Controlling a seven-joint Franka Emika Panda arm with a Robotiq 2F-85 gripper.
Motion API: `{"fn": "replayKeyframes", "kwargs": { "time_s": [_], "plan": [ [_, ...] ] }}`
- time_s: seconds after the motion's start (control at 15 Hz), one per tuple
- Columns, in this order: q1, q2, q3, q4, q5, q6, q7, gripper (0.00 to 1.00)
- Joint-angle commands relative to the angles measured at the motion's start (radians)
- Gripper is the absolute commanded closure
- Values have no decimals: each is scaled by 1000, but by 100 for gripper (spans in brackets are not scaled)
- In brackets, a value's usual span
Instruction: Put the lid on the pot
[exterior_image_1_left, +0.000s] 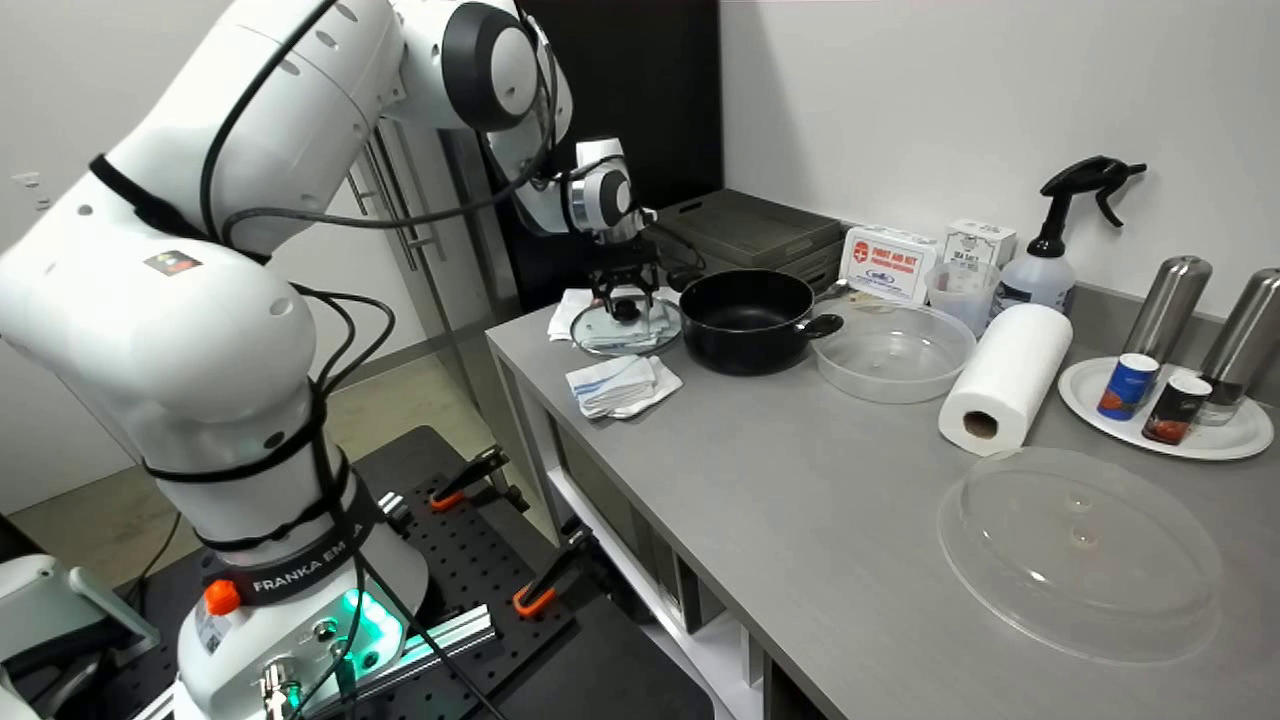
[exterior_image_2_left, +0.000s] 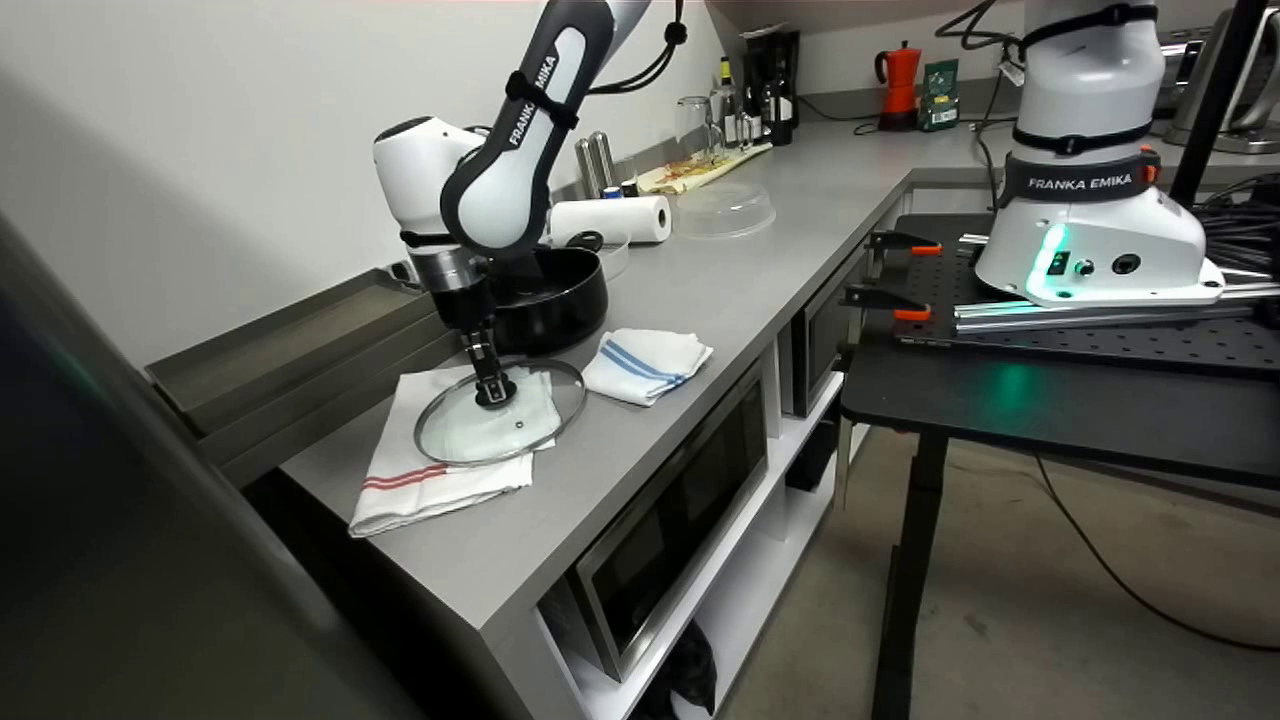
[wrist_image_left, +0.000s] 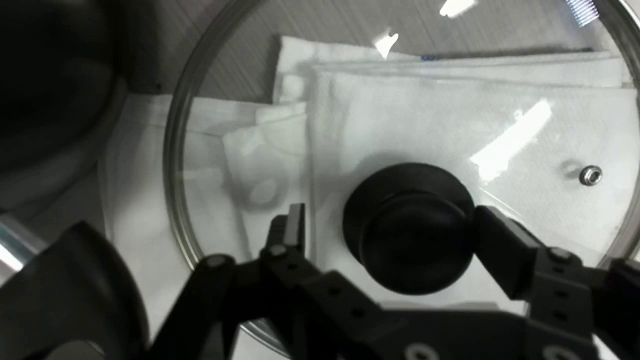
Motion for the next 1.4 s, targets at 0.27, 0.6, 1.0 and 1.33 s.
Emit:
{"fn": "replayKeyframes", "kwargs": {
  "time_s": [0.27, 0.6, 1.0, 1.33],
  "plan": [
    [11, -48, -7, -67, 4, 27, 21, 75],
    [11, -60, -6, -85, 3, 34, 21, 75],
    [39, -101, 0, -153, -12, 24, 24, 75],
    [76, -132, 0, -198, -31, 33, 29, 75]
  ]
}}
